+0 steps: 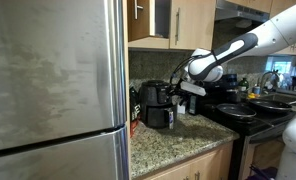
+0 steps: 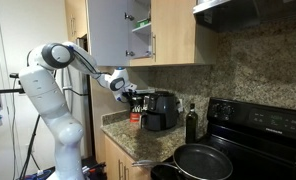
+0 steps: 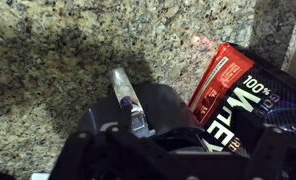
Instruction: Turn on the air fryer
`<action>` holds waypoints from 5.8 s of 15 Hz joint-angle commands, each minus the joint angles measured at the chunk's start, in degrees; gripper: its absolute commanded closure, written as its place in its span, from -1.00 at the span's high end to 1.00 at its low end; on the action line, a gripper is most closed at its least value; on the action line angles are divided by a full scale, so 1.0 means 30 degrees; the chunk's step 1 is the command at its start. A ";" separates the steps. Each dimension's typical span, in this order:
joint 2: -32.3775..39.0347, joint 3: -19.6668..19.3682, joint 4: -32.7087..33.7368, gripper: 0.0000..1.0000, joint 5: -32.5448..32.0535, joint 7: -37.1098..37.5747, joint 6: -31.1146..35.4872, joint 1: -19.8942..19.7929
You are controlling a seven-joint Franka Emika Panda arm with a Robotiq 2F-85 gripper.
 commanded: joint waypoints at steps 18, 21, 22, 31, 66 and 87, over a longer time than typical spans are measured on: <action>-0.0037 0.0296 -0.0207 1.00 -0.8397 -0.3572 0.2366 -0.1536; -0.0029 0.0036 0.0029 1.00 -0.9096 -0.3289 0.2281 -0.1372; -0.0028 0.0107 -0.0012 1.00 -0.9673 -0.3297 0.2664 -0.1627; 0.0241 -0.3512 0.0151 1.00 -0.2610 -1.2149 0.1633 0.3509; 0.2618 -0.2736 0.2732 1.00 -0.1893 -0.8594 -0.1018 0.1119; 0.8231 -0.2143 0.4644 1.00 -0.8365 -0.3045 0.6904 0.1276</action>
